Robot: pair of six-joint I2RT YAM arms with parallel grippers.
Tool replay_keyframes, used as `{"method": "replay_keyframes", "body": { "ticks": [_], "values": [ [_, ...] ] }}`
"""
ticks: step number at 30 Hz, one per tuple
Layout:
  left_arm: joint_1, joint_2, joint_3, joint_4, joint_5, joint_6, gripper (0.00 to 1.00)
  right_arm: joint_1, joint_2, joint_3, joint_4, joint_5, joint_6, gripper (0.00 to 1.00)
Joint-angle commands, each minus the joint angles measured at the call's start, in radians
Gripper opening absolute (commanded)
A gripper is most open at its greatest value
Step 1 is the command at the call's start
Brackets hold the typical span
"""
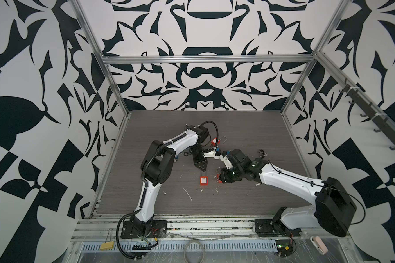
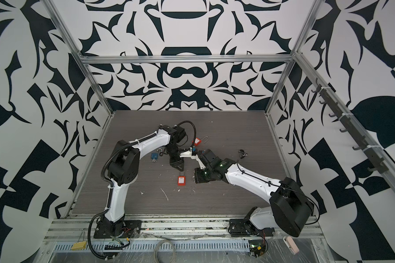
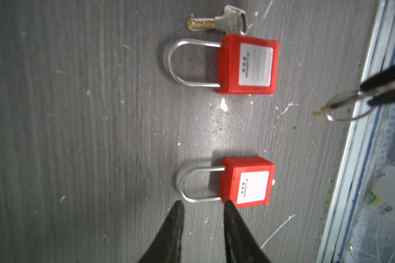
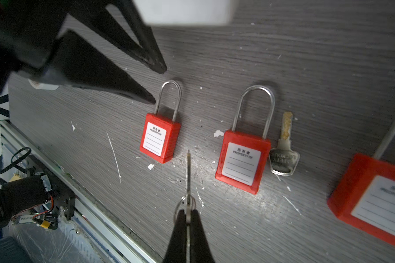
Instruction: Lock with the key
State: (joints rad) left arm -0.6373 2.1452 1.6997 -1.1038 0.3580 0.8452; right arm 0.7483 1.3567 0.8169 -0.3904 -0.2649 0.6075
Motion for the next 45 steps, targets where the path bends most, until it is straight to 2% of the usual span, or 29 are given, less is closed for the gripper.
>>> {"method": "replay_keyframes", "body": {
  "ticks": [1, 6, 13, 19, 24, 29, 34, 38, 41, 44, 45],
  "values": [
    [0.029, -0.033, 0.015, 0.018, 0.063, -0.038, 0.38, 0.006, 0.006, 0.038, 0.01, 0.014, 0.023, 0.01],
    [0.088, -0.128, -0.036, 0.107, 0.113, -0.095, 0.41, 0.011, 0.045, 0.065, -0.011, 0.006, 0.027, 0.01],
    [0.221, -0.462, -0.373, 0.562, 0.257, -0.418, 0.42, 0.023, 0.159, 0.155, -0.074, 0.005, 0.043, 0.02],
    [0.239, -0.773, -0.678, 0.817, 0.173, -0.581, 0.43, 0.023, 0.273, 0.22, -0.097, -0.019, 0.04, 0.04],
    [0.254, -0.962, -0.818, 0.877, 0.069, -0.715, 0.45, 0.023, 0.359, 0.268, -0.12, -0.037, 0.035, 0.07],
    [0.257, -1.071, -0.897, 0.907, 0.048, -0.784, 0.49, 0.024, 0.397, 0.304, -0.157, -0.005, 0.035, 0.14],
    [0.257, -1.127, -0.893, 0.883, 0.021, -0.819, 0.53, 0.025, 0.38, 0.318, -0.162, 0.015, 0.02, 0.3],
    [0.258, -1.13, -0.866, 0.85, 0.022, -0.831, 0.57, 0.025, 0.351, 0.319, -0.164, 0.031, 0.003, 0.34],
    [0.258, -1.116, -0.841, 0.83, 0.045, -0.852, 0.57, 0.025, 0.309, 0.346, -0.202, 0.098, -0.041, 0.35],
    [0.258, -1.109, -0.84, 0.843, 0.069, -0.856, 0.59, 0.023, 0.243, 0.376, -0.22, 0.232, -0.109, 0.38],
    [0.259, -1.113, -0.848, 0.864, 0.07, -0.853, 0.6, 0.02, 0.227, 0.394, -0.238, 0.295, -0.128, 0.44]
  ]
}}
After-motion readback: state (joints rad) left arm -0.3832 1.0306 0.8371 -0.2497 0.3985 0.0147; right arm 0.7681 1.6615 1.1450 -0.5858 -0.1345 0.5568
